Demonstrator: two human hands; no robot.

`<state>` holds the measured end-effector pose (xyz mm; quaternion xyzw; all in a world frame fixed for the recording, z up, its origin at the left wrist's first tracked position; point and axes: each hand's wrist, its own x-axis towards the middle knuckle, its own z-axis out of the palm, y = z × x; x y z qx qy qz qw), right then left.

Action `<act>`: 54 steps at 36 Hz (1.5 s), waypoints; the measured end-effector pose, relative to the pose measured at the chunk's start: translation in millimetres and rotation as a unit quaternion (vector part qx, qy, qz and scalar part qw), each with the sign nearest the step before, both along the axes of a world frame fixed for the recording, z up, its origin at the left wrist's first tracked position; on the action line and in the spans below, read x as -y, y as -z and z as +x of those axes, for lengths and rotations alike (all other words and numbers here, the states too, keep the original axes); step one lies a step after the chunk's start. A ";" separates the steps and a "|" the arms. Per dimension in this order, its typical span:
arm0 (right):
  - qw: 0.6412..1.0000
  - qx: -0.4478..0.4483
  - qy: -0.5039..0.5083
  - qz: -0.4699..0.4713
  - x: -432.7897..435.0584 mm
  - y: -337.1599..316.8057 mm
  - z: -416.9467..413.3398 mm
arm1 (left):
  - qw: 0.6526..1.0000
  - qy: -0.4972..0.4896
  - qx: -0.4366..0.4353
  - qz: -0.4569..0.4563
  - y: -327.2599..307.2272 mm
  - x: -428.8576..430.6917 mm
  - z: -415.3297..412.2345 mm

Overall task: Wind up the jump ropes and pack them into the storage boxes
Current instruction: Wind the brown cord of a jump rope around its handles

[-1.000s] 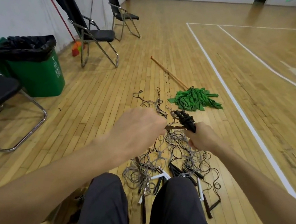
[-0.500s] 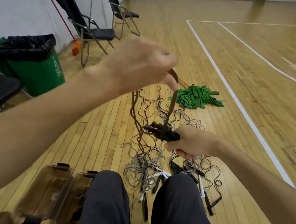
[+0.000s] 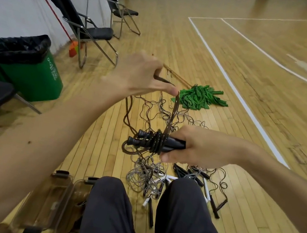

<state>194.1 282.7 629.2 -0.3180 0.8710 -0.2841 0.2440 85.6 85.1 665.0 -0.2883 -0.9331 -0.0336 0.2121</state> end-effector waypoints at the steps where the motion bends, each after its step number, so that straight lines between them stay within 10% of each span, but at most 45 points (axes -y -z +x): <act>1: 1.000 0.000 -0.004 -0.007 -1.2 -1.4 0.8 | 1.000 -0.007 0.018 0.007 6.9 -0.2 -1.8; 14: 0.991 -0.058 0.054 -0.109 -16.6 -4.3 -5.2 | 0.888 -0.111 0.408 0.183 142.5 25.8 -37.1; 22: 0.976 -0.124 0.123 -0.128 -21.9 -5.7 -13.9 | 0.823 -0.010 0.452 0.344 139.9 -13.1 37.8; 54: 0.920 -0.084 0.382 -0.020 -60.6 83.8 -83.1 | 0.853 -0.016 0.445 0.270 175.8 -15.9 94.4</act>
